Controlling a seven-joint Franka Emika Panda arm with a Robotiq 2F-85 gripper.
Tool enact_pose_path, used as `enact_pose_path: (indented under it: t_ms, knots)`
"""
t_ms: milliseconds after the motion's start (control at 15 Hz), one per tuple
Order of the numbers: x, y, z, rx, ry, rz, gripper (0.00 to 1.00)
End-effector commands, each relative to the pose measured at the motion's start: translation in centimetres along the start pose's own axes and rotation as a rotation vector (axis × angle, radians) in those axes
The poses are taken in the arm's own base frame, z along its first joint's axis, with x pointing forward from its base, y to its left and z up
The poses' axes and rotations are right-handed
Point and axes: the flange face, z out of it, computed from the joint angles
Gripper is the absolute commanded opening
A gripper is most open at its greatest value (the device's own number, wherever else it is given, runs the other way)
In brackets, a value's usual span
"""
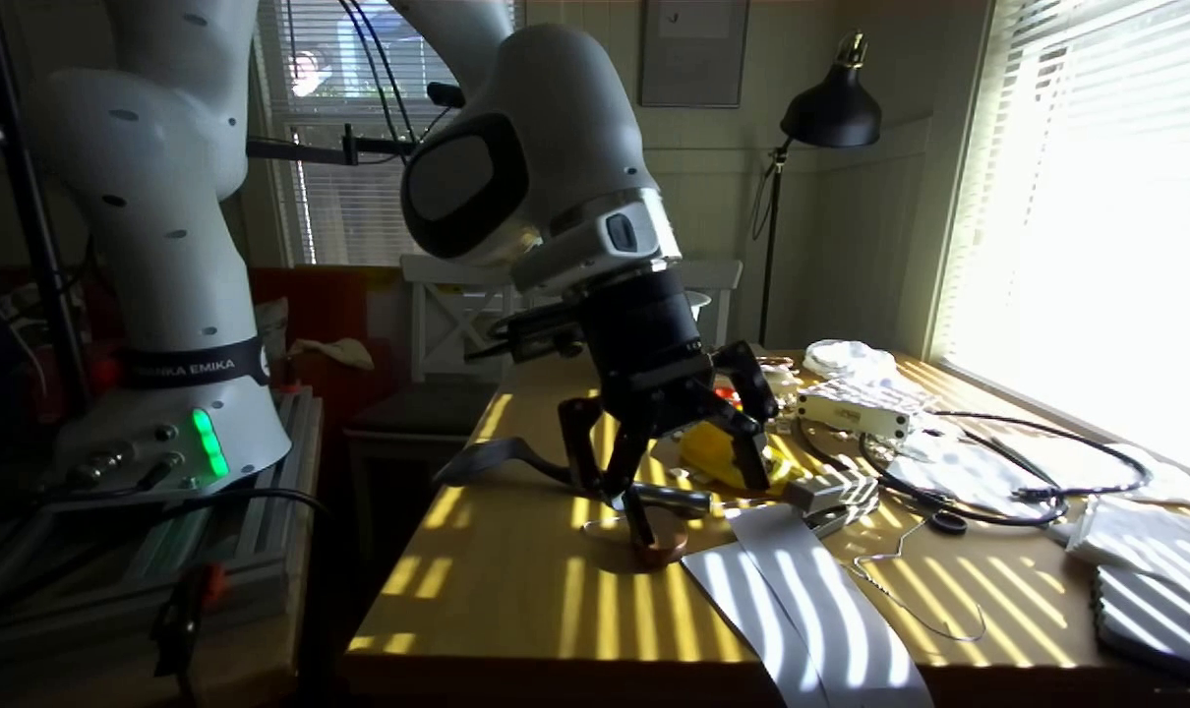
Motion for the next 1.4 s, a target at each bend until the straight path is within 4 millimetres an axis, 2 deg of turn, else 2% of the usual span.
enact_pose_path:
  t_ms: [0, 133, 200, 400, 533, 667, 733, 800, 867, 933, 1067, 1200, 1333]
  knots:
    - [0.1, 1.4, -3.5, 0.176, 0.030, -0.065, 1.00]
    - [-1.7, 0.5, -4.1, 0.230, -0.024, -0.031, 1.00]
    - [-0.4, 0.5, -2.2, 0.172, 0.011, -0.053, 1.00]
    - [-1.5, 0.1, -3.3, 0.210, -0.020, -0.040, 1.00]
    - [-1.1, -0.4, -3.5, 0.226, -0.001, -0.033, 1.00]
    - [-1.2, -0.3, -4.6, 0.227, -0.048, 0.006, 1.00]
    - [-1.7, -0.1, -4.6, 0.233, -0.071, 0.027, 1.00]
    - [-3.3, 0.0, -3.9, 0.242, -0.110, 0.062, 1.00]
    - [-4.3, 0.6, -2.5, 0.256, -0.153, 0.107, 1.00]
    - [-4.3, 1.4, -1.0, 0.263, -0.189, 0.151, 1.00]
    - [-3.6, 3.7, 0.5, 0.269, -0.239, 0.234, 1.00]
    - [-1.9, 6.5, 1.2, 0.278, -0.261, 0.304, 1.00]
    - [0.7, 9.2, 1.4, 0.294, -0.254, 0.362, 1.00]
